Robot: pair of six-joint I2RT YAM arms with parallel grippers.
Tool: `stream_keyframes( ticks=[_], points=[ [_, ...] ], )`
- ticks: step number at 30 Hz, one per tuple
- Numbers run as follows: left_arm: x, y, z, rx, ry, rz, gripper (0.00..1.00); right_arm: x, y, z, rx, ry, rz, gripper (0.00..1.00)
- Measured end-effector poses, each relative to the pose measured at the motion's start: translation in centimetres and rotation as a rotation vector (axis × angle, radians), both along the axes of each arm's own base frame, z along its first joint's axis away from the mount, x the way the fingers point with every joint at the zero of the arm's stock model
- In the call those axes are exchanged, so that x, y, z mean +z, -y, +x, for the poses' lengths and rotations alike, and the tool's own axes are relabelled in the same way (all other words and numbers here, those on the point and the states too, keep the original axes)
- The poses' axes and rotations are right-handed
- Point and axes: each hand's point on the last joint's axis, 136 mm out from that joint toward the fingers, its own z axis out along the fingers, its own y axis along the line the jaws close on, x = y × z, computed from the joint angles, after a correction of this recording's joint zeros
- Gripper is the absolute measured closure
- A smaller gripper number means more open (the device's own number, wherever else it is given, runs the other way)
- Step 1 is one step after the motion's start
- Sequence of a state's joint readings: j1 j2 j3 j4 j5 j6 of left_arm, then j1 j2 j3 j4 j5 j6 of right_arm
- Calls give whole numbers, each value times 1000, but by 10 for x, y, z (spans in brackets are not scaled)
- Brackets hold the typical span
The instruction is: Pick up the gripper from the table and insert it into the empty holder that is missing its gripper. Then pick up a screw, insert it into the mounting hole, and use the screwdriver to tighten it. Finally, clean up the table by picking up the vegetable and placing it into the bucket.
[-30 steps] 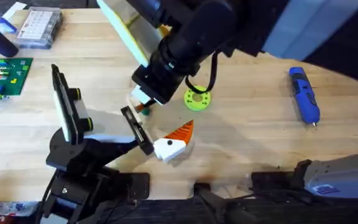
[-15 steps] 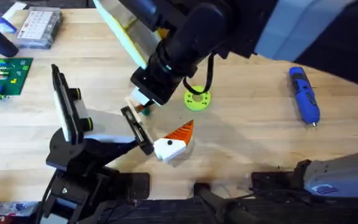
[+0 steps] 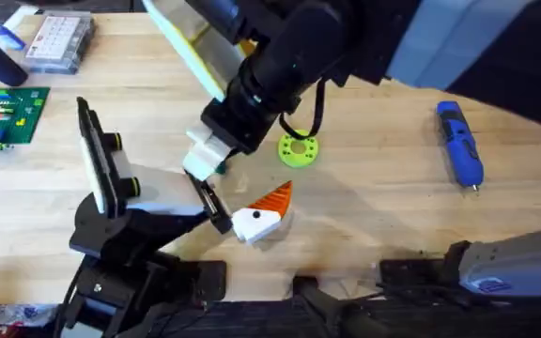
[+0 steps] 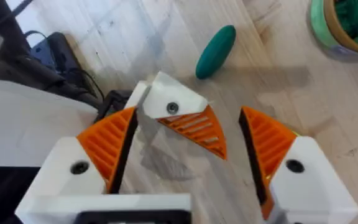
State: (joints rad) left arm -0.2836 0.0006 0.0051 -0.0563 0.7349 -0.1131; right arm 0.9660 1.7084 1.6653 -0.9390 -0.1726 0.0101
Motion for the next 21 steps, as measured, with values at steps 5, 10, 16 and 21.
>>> stream_keyframes(
  ticks=[5, 10, 16, 21],
  points=[
    [0, 0, 0, 0, -1, 0, 8, 0, 2, 2, -7, 0, 0, 7],
    [0, 0, 0, -1, 0, 0, 8, 14, 10, 4, -21, 12, 25, 7],
    [0, 0, 0, -2, 0, 0, 8, 55, 48, 17, -106, 58, 86, 6],
    [0, 0, 0, -2, 0, 0, 8, 69, 81, 26, -183, 66, 90, 6]
  ],
)
